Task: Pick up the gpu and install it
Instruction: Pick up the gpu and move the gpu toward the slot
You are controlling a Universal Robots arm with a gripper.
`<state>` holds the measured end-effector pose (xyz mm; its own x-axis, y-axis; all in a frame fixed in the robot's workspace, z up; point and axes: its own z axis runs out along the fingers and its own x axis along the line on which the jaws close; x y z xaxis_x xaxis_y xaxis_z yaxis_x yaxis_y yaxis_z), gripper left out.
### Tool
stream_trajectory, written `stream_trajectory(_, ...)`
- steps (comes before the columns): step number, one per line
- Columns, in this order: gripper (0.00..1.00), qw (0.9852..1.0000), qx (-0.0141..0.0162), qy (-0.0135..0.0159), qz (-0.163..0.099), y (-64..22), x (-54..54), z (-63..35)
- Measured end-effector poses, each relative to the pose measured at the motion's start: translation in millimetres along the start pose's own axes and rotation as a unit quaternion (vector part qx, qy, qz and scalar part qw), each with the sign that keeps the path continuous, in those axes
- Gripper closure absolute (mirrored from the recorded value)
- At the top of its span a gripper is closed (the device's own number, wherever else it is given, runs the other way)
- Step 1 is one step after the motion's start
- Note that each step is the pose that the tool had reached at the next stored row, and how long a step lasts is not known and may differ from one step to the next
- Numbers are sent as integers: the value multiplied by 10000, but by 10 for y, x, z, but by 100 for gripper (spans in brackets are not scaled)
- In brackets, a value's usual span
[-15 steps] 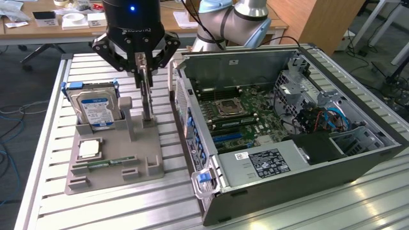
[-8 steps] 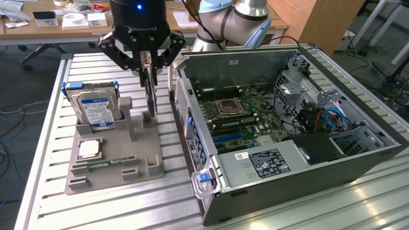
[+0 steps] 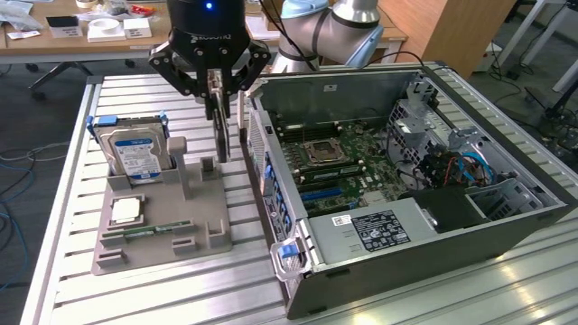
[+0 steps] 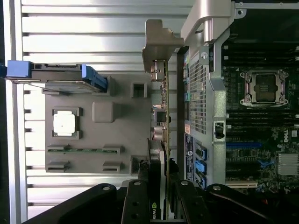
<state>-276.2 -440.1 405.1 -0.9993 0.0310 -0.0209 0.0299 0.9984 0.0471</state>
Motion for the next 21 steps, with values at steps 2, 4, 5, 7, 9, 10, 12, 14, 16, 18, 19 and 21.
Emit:
stream_trajectory(2,73,10000,0,2,0,1,-28,-7)
stream_trajectory(4,73,10000,0,5,0,3,-66,-12)
stream_trajectory(5,73,10000,0,8,0,3,-85,-13)
stream_trajectory(7,73,10000,0,12,1,5,-130,-14)
stream_trajectory(9,73,10000,-1,14,1,6,-187,-13)
stream_trajectory(10,73,10000,-3,14,1,7,-219,-12)
stream_trajectory(12,73,10000,-6,15,1,9,-286,-10)
stream_trajectory(14,73,10000,-7,16,0,11,-351,-9)
stream_trajectory(16,73,10000,-10,17,1,13,-421,-7)
stream_trajectory(18,73,10000,-11,18,1,16,-492,-6)
stream_trajectory(19,73,10000,-12,18,1,17,-529,-5)
stream_trajectory(21,73,10000,-11,18,1,19,-598,-3)
